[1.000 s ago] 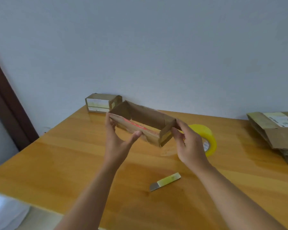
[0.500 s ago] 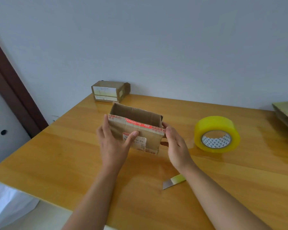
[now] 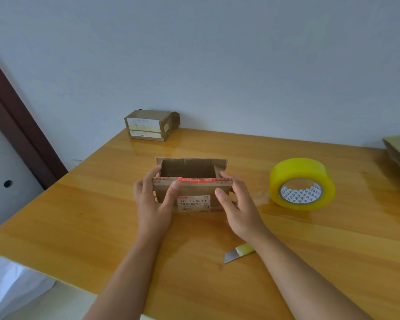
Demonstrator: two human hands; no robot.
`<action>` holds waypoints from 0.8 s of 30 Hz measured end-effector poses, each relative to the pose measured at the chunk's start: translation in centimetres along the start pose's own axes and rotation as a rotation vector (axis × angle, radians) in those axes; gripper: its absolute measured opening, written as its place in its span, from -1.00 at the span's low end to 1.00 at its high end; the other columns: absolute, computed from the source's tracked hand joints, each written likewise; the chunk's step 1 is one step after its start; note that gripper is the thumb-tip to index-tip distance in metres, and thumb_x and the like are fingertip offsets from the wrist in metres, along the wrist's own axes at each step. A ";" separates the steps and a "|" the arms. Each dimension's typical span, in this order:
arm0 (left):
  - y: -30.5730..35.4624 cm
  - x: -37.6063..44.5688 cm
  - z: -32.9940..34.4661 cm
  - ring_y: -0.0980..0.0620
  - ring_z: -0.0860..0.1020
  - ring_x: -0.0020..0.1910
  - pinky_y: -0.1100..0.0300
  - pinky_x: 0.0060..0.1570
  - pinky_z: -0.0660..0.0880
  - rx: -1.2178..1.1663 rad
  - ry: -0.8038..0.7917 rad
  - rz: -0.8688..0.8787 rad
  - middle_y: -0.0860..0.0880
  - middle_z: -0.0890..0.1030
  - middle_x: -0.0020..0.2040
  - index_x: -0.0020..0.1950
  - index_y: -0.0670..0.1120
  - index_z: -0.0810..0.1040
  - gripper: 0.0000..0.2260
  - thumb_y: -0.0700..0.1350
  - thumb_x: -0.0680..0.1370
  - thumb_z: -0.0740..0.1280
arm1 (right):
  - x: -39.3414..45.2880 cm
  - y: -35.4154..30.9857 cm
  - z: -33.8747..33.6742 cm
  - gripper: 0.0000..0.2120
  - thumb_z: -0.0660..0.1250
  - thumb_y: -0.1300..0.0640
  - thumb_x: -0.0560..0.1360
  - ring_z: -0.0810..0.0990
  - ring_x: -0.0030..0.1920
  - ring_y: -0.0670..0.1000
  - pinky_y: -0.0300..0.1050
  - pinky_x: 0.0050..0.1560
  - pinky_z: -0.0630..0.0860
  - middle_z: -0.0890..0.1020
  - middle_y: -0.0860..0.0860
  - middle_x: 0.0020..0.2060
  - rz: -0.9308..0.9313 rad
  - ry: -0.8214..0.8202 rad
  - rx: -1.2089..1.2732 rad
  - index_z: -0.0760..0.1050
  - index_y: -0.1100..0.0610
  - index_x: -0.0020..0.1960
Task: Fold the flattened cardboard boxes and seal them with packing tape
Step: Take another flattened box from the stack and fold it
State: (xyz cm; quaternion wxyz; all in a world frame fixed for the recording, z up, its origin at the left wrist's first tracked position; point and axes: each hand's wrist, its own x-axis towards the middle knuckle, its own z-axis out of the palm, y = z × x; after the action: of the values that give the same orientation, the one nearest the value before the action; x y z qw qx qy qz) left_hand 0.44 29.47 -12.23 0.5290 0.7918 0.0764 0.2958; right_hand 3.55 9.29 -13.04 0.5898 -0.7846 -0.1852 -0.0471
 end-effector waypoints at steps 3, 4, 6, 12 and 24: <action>0.3 -0.1 -0.1 0.19 0.44 0.18 0.26 0.00 0.54 -0.062 0.008 -0.041 0.09 0.35 0.18 0.13 0.27 0.49 -0.74 0.33 0.51 0.27 | 0.1 -0.7 0.2 -0.71 0.10 -0.19 0.59 0.37 0.35 -0.26 -0.37 0.32 0.36 0.42 -0.13 0.34 0.002 0.006 0.004 0.34 -0.29 0.31; 0.3 -0.1 0.0 0.19 0.44 0.14 0.25 0.00 0.53 -0.062 0.024 -0.042 0.09 0.36 0.14 0.05 0.19 0.51 -0.77 0.28 0.53 0.25 | 0.3 -0.8 0.3 -0.72 0.09 -0.16 0.60 0.40 0.31 -0.27 -0.45 0.25 0.35 0.45 -0.11 0.30 0.002 0.025 0.000 0.38 -0.26 0.29; 0.4 -0.1 0.2 0.26 0.42 0.05 0.29 0.00 0.45 -0.052 0.064 -0.035 0.12 0.37 0.08 -0.09 0.01 0.50 -0.72 0.20 0.56 0.19 | 0.6 -0.8 0.5 -0.73 0.11 -0.10 0.64 0.45 0.22 -0.28 -0.50 0.14 0.35 0.50 -0.06 0.21 -0.007 0.081 -0.014 0.48 -0.11 0.26; 0.1 0.4 0.5 0.15 0.47 0.03 0.13 0.00 0.51 -0.066 0.150 -0.108 0.08 0.45 0.07 0.10 -0.05 0.48 -0.79 0.07 0.61 0.28 | 1.1 -0.6 0.7 -0.72 0.23 -0.05 0.63 0.50 0.14 -0.18 -0.51 -0.05 0.40 0.52 -0.12 0.14 0.035 0.178 -0.055 0.44 0.02 0.30; 0.8 0.8 0.7 0.09 0.51 0.24 0.11 -0.03 0.60 -0.221 0.077 -0.130 0.17 0.49 0.24 0.22 0.33 0.42 -0.67 -0.13 0.64 0.27 | 1.5 -1.3 0.1 -0.49 0.14 0.02 0.68 0.19 0.45 -0.25 -0.24 0.44 0.20 0.25 -0.14 0.52 -0.027 0.050 -0.108 0.09 -0.05 0.59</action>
State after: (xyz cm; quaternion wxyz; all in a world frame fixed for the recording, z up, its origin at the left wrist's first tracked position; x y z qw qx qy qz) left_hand 1.33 28.94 -11.38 0.6277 0.7100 0.1147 0.2978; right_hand 4.47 10.04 -11.48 0.5503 -0.8114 -0.1781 -0.0848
